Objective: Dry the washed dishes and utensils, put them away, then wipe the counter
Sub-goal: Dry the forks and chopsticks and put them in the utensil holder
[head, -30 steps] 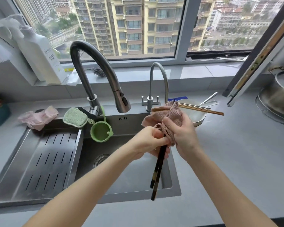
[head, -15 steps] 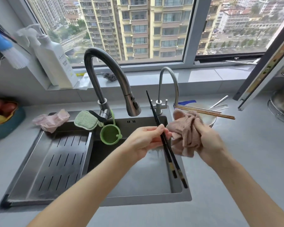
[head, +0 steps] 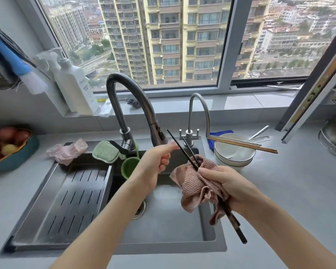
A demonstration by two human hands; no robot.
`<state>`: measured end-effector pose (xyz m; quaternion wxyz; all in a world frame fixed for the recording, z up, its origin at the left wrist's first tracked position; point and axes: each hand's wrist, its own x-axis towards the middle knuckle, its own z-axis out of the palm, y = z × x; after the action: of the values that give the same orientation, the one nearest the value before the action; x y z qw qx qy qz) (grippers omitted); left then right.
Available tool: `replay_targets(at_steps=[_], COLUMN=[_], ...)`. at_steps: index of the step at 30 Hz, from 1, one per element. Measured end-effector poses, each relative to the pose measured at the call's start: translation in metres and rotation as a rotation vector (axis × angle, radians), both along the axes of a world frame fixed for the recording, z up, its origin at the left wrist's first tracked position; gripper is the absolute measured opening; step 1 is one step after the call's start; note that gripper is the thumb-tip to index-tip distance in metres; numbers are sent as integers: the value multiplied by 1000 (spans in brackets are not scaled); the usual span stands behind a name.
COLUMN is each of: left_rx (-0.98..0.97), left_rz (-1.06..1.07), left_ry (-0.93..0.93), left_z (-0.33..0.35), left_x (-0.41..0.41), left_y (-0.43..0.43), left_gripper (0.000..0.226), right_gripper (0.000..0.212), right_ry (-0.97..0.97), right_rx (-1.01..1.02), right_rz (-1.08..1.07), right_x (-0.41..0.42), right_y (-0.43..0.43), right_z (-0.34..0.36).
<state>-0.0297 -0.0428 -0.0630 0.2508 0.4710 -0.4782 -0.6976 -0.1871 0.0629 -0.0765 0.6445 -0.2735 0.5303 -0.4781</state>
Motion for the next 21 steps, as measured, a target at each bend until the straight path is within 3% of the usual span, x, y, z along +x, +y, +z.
replay_targets(at_steps=[3,9,12,16,18,21], left_rx=[-31,142,175,-78,-271,-475], left_rz=[-4,-46,-47,-46,-27,81], left_ry=[29,355,372,207,88,-22], left_z=[10,24,27,39,50,64], left_x=[12,28,40,47,54,77], left_y=[-10,-10,-12,-18,-25,-49], left_gripper=[33,40,30,24,25,27], right_gripper=[30,30,27,21,14,23], right_ry=[-2,27,-18,15,45,65], right_rx=[-27,-63,-66,-66,-93,-151], right_rz=[95,281,384,453,401,286], right_x=[-4,10,18,48,70,106], right_y=[-2,-21,-28,-43,-55,-82], right_z=[5,18,25,32,35,40])
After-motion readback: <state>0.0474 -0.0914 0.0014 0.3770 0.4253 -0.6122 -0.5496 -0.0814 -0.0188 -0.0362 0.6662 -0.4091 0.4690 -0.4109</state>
